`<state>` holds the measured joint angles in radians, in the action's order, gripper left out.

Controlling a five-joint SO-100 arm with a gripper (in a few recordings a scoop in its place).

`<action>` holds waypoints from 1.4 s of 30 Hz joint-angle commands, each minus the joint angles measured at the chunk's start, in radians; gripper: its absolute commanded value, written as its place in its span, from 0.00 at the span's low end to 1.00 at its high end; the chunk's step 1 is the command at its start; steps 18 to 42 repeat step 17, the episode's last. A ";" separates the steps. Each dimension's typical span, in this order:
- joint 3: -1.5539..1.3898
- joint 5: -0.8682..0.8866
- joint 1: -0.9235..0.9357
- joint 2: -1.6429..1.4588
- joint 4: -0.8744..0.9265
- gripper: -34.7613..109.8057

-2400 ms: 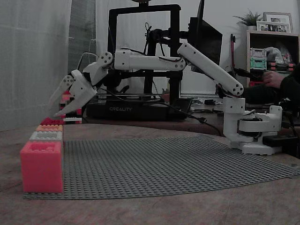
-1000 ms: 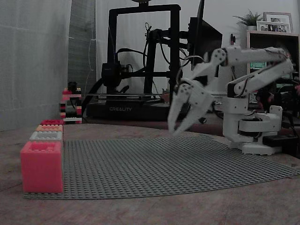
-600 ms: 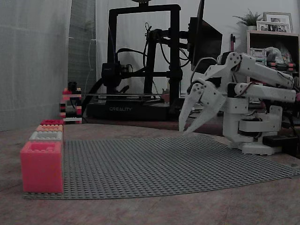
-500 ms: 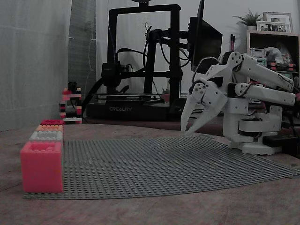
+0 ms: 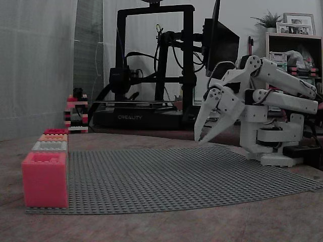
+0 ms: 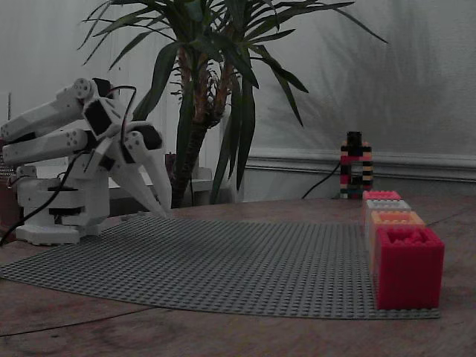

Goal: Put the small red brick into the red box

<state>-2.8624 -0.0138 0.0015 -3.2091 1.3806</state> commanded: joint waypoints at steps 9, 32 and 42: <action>0.002 0.018 -0.021 -0.011 0.025 0.24; 0.002 0.021 -0.021 -0.011 0.025 0.24; 0.002 0.021 -0.021 -0.011 0.025 0.24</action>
